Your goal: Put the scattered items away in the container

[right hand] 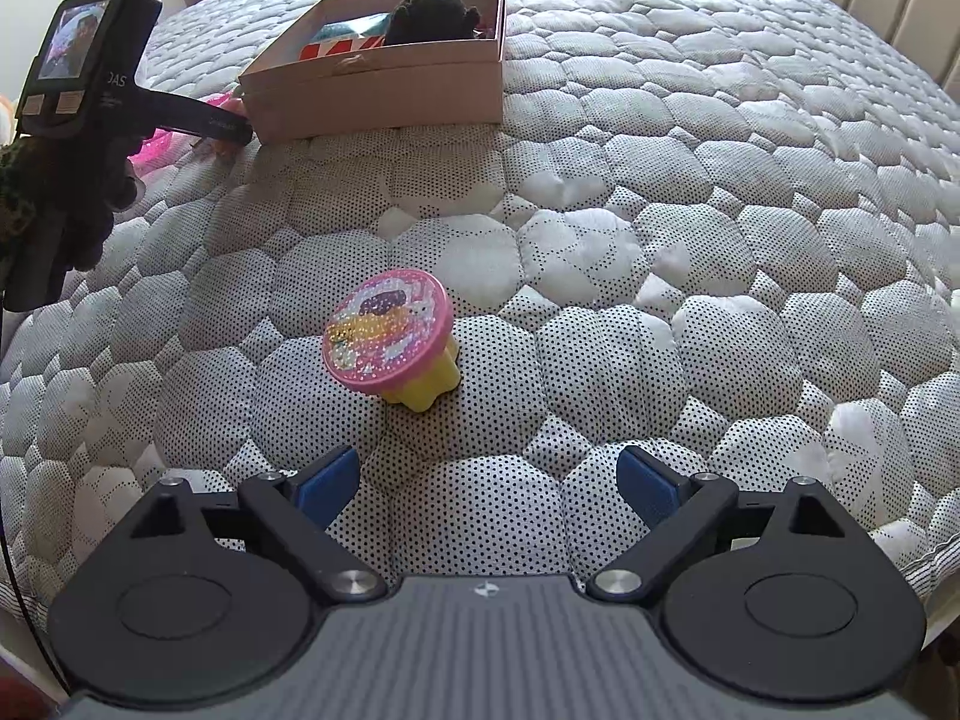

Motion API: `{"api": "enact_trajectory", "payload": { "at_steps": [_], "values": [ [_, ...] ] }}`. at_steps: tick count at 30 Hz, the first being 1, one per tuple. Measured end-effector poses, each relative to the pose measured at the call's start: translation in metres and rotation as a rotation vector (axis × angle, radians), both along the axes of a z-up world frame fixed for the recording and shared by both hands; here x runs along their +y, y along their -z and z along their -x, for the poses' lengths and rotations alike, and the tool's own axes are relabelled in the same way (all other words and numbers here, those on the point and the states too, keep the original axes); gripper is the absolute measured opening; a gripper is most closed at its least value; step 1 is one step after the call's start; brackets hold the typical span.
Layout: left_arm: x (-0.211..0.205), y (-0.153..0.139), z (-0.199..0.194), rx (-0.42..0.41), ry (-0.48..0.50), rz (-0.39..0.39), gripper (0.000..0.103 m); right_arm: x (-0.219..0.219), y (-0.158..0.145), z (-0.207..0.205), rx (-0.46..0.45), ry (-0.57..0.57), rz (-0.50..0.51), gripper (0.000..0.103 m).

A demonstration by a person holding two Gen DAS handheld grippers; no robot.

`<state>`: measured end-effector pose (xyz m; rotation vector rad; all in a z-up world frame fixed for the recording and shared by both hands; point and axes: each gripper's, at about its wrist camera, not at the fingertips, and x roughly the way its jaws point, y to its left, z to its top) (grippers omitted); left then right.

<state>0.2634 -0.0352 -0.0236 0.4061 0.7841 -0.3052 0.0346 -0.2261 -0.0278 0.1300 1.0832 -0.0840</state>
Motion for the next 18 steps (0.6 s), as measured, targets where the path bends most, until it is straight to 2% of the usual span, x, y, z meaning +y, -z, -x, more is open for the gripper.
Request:
{"api": "enact_trajectory", "payload": {
  "at_steps": [4, 10, 16, 18],
  "values": [
    [0.014, -0.014, 0.034, 0.050, -0.065, 0.056, 0.040, -0.002, -0.006, 0.008, 0.001, -0.039, 0.007, 0.094],
    [0.023, -0.037, 0.116, 0.160, -0.055, 0.138, 0.041, -0.003, -0.009, 0.016, 0.003, -0.138, -0.013, 0.100],
    [0.004, -0.013, 0.178, 0.259, -0.061, 0.102, 0.043, -0.007, 0.012, 0.011, 0.031, -0.239, 0.004, 0.100],
    [0.003, -0.009, 0.188, 0.275, -0.091, 0.119, 0.051, -0.011, 0.017, 0.008, 0.048, -0.245, -0.006, 0.101]
  ]
}}
